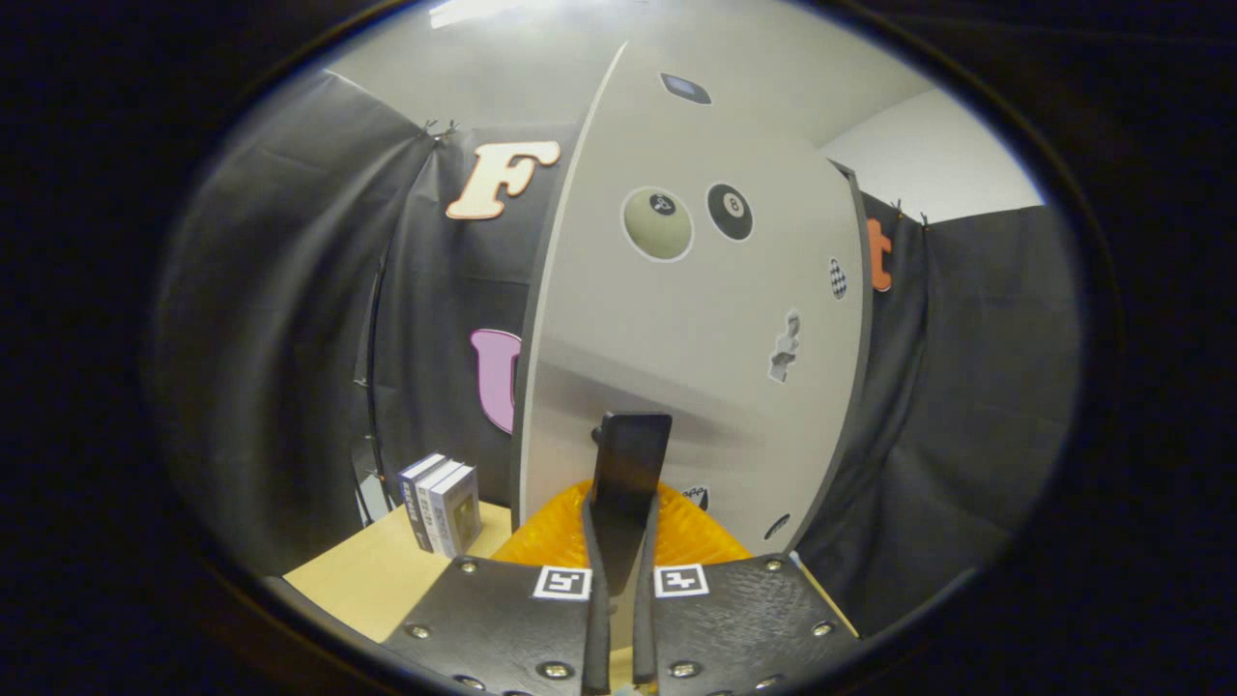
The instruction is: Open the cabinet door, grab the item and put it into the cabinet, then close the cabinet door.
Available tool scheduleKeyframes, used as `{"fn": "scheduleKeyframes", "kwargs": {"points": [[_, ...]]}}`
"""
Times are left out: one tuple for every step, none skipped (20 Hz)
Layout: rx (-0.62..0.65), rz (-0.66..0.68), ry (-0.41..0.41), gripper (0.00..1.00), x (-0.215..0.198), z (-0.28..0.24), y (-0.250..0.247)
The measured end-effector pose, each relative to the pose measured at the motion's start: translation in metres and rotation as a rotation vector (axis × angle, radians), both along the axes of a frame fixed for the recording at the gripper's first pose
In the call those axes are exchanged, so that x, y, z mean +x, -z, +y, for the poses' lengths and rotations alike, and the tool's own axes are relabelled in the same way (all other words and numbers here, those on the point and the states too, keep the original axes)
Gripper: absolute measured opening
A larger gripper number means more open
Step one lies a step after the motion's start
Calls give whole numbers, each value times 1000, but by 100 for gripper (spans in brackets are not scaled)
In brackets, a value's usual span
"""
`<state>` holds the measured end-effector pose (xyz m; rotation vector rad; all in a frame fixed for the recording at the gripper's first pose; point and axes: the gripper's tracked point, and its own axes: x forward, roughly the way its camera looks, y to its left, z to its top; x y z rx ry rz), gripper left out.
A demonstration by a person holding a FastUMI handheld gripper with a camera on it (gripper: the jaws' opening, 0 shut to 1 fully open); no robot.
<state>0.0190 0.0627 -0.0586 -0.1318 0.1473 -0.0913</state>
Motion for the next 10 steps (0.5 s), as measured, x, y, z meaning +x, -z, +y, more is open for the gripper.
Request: {"fn": "scheduleKeyframes", "kwargs": {"points": [[-2,0,6,10,-3,-2,0],[-3,0,13,10,-6,-5,-1],[0,3,20,9,-9,-8,-1],[2,6,28,10,-14,-10,-1],[6,8,37,10,-18,-14,-2],[6,9,46,10,-23,-18,-3],[3,8,57,9,-26,-22,-3],[-2,7,68,9,-31,-26,-3],[-7,6,78,9,-33,-29,-3],[-10,6,88,9,-37,-33,-5]]}}
